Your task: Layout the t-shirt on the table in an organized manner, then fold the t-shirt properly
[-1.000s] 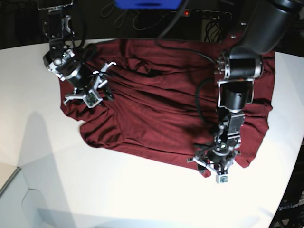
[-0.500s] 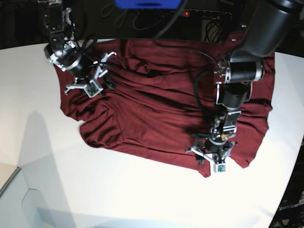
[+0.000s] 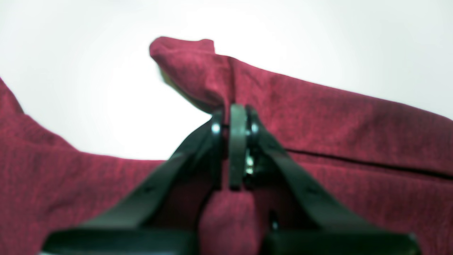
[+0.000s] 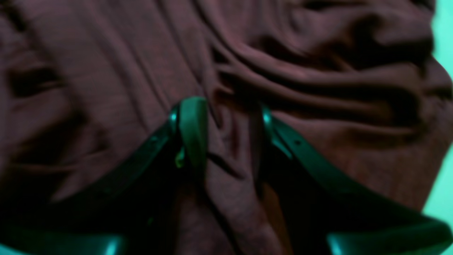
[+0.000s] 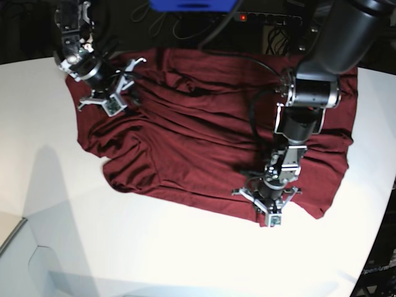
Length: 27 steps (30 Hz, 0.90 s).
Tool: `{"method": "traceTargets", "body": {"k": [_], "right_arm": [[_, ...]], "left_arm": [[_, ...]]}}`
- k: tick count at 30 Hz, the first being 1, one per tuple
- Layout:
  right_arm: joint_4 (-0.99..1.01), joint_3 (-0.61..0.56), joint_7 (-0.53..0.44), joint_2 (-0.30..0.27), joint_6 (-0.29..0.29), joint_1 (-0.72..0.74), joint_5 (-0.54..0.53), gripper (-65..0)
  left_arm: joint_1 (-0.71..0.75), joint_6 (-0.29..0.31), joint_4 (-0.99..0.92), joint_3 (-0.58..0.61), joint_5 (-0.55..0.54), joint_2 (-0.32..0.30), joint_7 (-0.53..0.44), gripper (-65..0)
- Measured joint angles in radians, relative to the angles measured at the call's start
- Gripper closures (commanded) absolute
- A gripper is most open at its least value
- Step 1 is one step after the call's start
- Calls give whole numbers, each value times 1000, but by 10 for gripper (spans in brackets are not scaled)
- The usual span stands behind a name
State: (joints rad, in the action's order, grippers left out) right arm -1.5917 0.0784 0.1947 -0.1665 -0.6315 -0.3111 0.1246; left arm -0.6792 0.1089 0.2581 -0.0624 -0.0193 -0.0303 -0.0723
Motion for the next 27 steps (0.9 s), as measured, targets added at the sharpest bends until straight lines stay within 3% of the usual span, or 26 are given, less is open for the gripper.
{"method": "traceTargets", "body": {"k": [10,16,27], "right_arm": [[0,11,0,1,0,0,0,-204],[0,11,0,1,0,0,0,-204],[0,10,0,2,0,3,0,-204]], "left_arm": [[-13,7,121,-59,-44,-28,9,-1],[-82,6,123,-108,-37,-58,-7,-1],[-67,11,122,-112,-37,-115,8,-5]]}}
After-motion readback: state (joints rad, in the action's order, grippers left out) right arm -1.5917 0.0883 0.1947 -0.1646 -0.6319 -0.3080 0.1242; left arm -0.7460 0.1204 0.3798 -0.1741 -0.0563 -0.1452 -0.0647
